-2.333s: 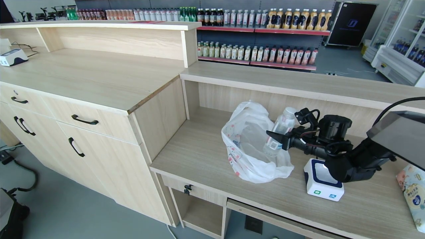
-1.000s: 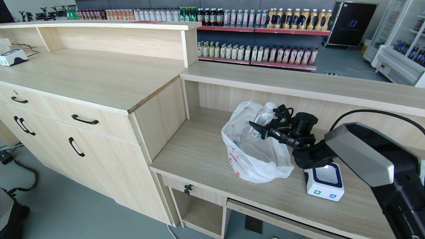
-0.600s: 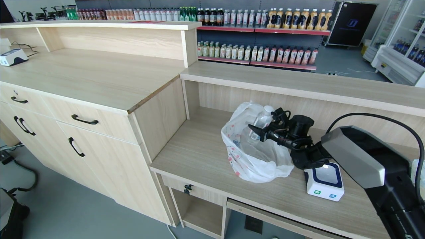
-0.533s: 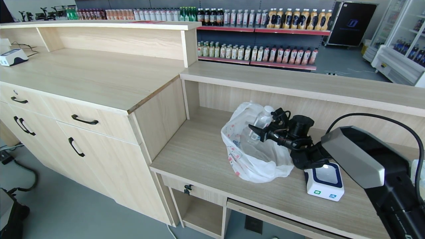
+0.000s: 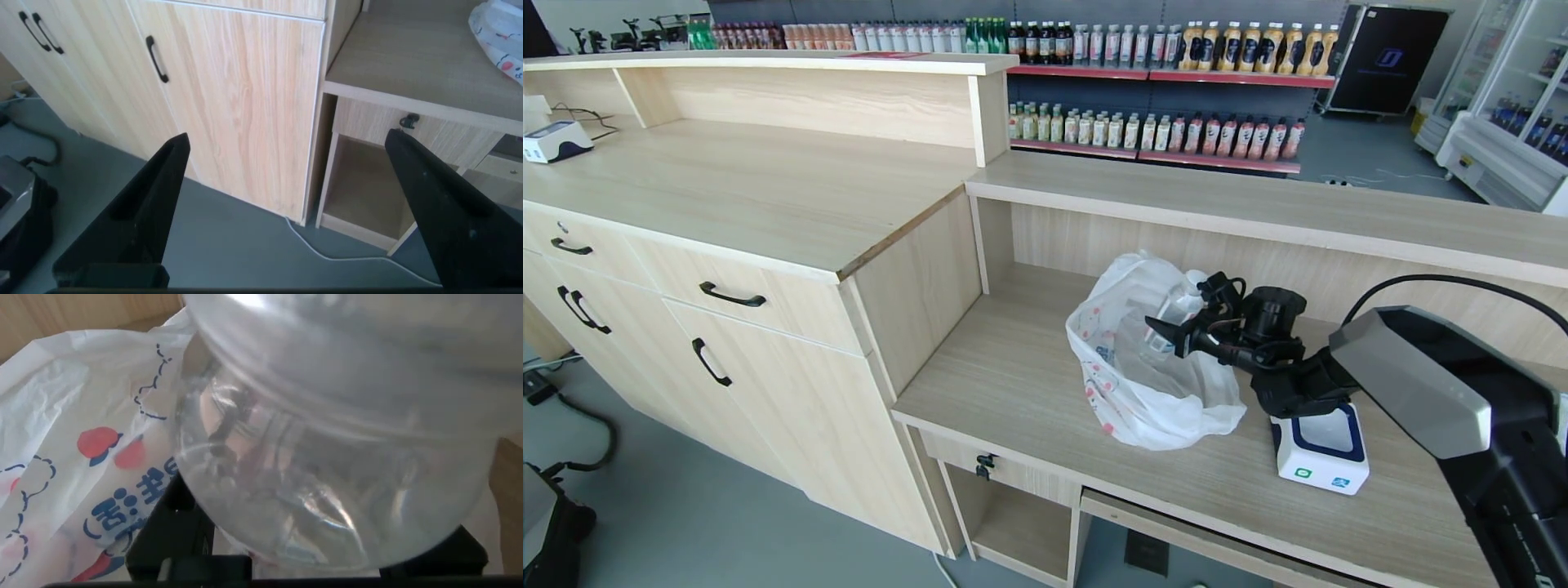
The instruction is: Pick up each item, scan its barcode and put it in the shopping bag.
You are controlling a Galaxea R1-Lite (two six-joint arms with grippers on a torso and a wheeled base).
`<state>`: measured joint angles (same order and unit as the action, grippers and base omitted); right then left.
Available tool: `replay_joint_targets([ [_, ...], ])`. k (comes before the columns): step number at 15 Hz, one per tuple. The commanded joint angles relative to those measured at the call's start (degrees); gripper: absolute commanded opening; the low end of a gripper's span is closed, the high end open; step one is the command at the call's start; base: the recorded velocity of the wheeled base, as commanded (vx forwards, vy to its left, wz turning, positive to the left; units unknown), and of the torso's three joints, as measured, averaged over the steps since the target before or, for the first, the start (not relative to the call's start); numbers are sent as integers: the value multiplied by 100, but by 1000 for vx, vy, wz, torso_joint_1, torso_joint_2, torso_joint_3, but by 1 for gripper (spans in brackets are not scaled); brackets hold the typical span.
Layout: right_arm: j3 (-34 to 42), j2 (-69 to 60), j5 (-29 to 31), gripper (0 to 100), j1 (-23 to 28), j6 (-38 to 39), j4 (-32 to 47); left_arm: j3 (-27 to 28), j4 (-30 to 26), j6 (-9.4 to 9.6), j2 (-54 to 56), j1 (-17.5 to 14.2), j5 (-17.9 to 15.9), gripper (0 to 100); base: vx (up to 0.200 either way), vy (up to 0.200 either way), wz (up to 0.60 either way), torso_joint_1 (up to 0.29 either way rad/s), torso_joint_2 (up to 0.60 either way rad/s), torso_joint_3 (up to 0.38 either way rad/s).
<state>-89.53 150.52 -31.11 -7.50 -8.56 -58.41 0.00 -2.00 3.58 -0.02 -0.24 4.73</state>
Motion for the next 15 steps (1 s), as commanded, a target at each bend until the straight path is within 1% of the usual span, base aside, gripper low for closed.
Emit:
replay_joint_targets([
  [1, 23, -102, 8, 0, 64, -93, 101, 0, -2, 2, 2, -2, 2, 100, 0, 0, 0, 0, 0, 0],
  [6, -100, -198, -27, 0, 82, -76, 119, 0, -2, 2, 2, -2, 2, 100, 0, 0, 0, 0, 0, 0],
  [8, -82, -189, -27, 0, 91, -375, 154, 0, -2, 2, 2, -2, 2, 100, 0, 0, 0, 0, 0, 0],
  [10, -30, -225, -9, 0, 108, -761, 418, 0, -2, 2, 2, -2, 2, 100, 0, 0, 0, 0, 0, 0],
  [15, 14, -163, 0, 0, 161, -805, 532, 0, -2, 2, -6, -2, 2, 100, 0, 0, 0, 0, 0, 0],
])
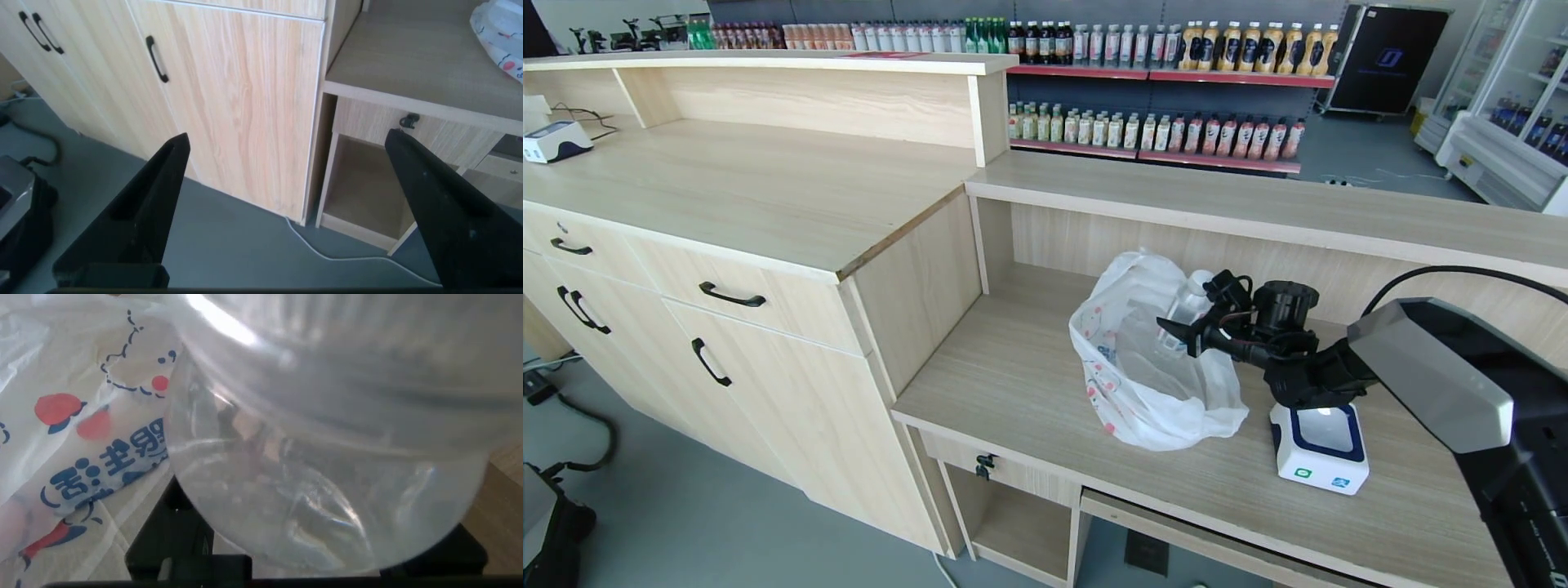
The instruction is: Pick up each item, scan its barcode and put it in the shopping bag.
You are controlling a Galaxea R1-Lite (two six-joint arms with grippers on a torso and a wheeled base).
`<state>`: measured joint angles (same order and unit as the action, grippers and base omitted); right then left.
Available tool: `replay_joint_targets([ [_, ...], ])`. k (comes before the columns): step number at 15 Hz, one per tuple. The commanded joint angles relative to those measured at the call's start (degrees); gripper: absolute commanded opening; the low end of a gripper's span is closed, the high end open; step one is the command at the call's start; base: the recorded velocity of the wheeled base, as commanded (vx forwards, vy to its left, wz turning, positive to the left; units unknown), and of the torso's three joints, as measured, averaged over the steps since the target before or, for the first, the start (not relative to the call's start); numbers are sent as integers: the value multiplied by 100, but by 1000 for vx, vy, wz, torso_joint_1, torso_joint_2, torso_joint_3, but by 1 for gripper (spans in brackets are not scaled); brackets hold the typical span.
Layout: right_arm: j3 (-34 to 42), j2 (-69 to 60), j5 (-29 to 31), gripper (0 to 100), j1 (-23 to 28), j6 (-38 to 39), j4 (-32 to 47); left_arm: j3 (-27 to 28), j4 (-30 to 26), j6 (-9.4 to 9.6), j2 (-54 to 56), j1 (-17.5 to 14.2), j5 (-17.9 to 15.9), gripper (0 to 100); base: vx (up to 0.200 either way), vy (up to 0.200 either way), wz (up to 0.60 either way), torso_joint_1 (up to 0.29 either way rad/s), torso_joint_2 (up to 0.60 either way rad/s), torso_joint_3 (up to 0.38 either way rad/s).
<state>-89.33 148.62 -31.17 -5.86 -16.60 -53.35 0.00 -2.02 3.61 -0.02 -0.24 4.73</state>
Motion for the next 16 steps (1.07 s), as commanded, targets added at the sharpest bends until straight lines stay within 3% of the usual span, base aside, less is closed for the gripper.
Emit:
replay_joint_targets([
  [1, -5, 27, 6, 0, -2, -1, 26, 0, 0, 0, 2, -2, 2, 100, 0, 0, 0, 0, 0, 0],
  [2, -14, 27, 6, 0, 6, 8, 26, 0, 0, 0, 2, -2, 2, 100, 0, 0, 0, 0, 0, 0],
  [3, -40, 27, 6, 100, -2, 43, 26, 0, 0, 0, -6, -2, 2, 100, 0, 0, 0, 0, 0, 0],
  [16, 56, -887, -346, 100, -38, 412, 193, 0, 0, 0, 2, -2, 2, 100, 0, 0, 0, 0, 0, 0],
])
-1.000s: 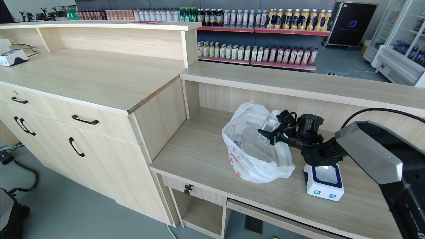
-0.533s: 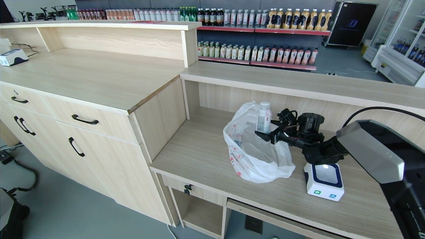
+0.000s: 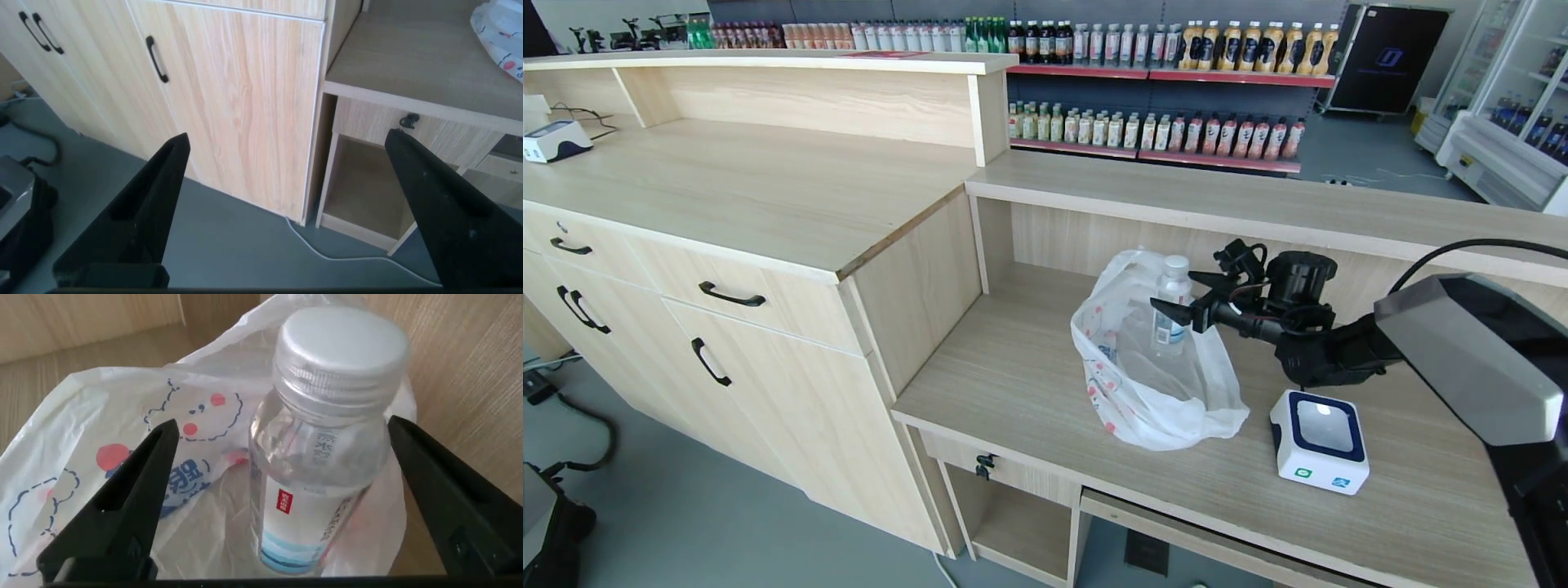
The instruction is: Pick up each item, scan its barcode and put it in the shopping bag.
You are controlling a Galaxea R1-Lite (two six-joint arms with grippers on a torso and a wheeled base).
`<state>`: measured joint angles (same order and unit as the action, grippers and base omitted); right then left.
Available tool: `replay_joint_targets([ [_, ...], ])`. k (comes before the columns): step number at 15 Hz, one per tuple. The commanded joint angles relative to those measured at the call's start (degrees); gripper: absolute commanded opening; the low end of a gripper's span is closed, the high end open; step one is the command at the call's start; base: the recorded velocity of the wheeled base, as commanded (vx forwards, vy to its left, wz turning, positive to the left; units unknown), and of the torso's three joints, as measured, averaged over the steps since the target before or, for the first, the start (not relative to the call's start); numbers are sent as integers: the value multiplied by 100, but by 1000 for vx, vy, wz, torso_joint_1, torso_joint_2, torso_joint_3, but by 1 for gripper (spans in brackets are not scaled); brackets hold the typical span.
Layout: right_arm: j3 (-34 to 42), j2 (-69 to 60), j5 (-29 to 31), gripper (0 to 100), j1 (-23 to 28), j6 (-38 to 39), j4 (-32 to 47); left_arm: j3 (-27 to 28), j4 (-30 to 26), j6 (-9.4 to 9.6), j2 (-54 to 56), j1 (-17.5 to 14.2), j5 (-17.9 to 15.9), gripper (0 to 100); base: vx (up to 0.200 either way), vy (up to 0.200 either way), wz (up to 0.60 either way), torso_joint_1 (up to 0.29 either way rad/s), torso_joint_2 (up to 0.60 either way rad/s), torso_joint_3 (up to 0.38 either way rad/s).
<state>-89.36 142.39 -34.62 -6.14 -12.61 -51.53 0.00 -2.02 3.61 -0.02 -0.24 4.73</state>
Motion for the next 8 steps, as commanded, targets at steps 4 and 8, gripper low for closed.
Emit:
replay_joint_targets([
  [4, 876, -1424, -1, 100, 17, 4, 257, 0, 0, 0, 2, -2, 2, 100, 0, 0, 0, 0, 0, 0],
  [8, 2265, -2795, 17, 100, 34, -58, 266, 0, 0, 0, 2, -2, 2, 100, 0, 0, 0, 0, 0, 0],
])
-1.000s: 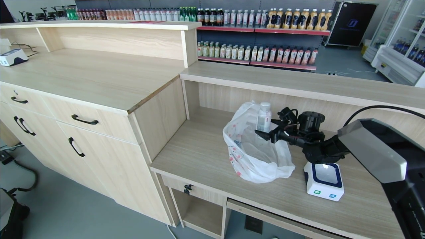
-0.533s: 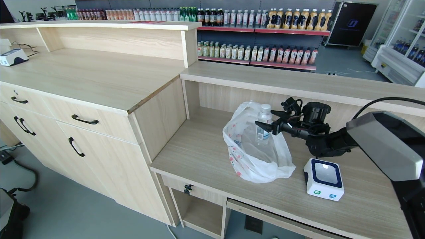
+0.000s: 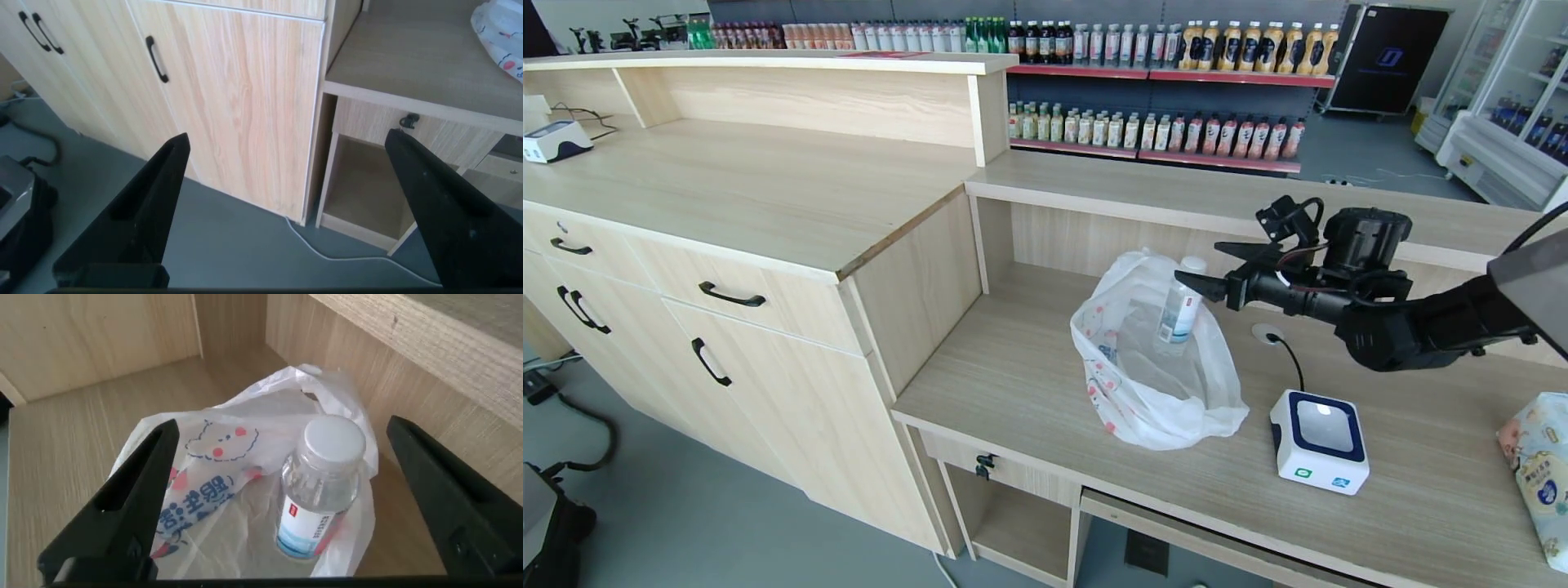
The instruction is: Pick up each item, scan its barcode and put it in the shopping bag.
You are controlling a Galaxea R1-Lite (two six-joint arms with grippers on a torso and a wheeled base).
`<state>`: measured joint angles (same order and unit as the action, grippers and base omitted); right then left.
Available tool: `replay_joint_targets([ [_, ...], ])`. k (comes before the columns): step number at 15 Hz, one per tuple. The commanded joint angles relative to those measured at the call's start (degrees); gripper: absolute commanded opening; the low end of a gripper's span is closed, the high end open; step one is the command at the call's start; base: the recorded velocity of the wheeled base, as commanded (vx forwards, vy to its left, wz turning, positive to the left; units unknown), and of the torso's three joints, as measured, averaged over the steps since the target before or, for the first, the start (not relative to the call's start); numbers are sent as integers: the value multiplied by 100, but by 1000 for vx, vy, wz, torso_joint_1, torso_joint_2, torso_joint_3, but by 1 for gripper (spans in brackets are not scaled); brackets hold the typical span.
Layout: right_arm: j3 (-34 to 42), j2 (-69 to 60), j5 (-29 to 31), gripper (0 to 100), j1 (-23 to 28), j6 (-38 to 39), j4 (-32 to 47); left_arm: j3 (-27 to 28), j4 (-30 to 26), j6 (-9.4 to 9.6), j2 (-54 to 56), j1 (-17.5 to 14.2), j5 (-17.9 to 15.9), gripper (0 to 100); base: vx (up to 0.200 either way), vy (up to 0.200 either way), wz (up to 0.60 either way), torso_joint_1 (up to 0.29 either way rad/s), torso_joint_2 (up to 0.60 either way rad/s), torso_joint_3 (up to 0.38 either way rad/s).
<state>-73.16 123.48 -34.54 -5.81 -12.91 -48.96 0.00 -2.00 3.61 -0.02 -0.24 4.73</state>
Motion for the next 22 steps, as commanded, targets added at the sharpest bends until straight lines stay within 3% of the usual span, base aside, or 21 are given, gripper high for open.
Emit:
replay_joint_targets([
  [1, 944, -1282, 17, 100, 19, -98, 27, 0, -2, 0, 2, -2, 2, 100, 0, 0, 0, 0, 0, 0],
  [3, 1339, -1871, 26, 100, 116, -379, 141, 0, -2, 0, 2, -2, 2, 100, 0, 0, 0, 0, 0, 0],
  [7, 1365, -2680, 430, 100, 608, -1961, 1108, 0, -2, 0, 2, -2, 2, 100, 0, 0, -300, -24, 52, 34],
  [8, 1181, -2891, 703, 100, 634, -2022, 1354, 0, -2, 0, 2, -2, 2, 100, 0, 0, -600, -154, 320, 203],
  [9, 715, -3111, 1485, 100, 643, -1856, 1951, 0, -2, 0, 2, -2, 2, 100, 0, 0, -600, -139, 373, 222],
  [10, 434, -3172, 1836, 100, 661, -1750, 2347, 0, -2, 0, 2, -2, 2, 100, 0, 0, -600, -149, 393, 227],
  [11, -120, -3207, 2302, 100, 801, -1522, 3164, 0, -2, 0, 2, -2, 2, 100, 0, 0, -600, -163, 422, 246],
  [14, -867, -3216, 3164, 100, 1249, -1003, 4817, 0, -2, 0, 2, -2, 2, 100, 0, 0, -600, -214, 525, 317],
  [19, -436, -3005, 3023, 100, 2164, -71, 4843, 0, -2, 0, 2, -2, 2, 100, 0, 0, -120, -146, 395, 243],
  [21, -472, -2759, 2522, 100, 2295, 166, 4852, 0, -2, 0, 2, -2, 2, 100, 0, 0, 0, -13, 45, 28],
  [22, -480, -2566, 1854, 100, 2392, 175, 5010, 0, -2, 0, 2, -2, 2, 100, 0, 0, 0, 0, 0, 0],
])
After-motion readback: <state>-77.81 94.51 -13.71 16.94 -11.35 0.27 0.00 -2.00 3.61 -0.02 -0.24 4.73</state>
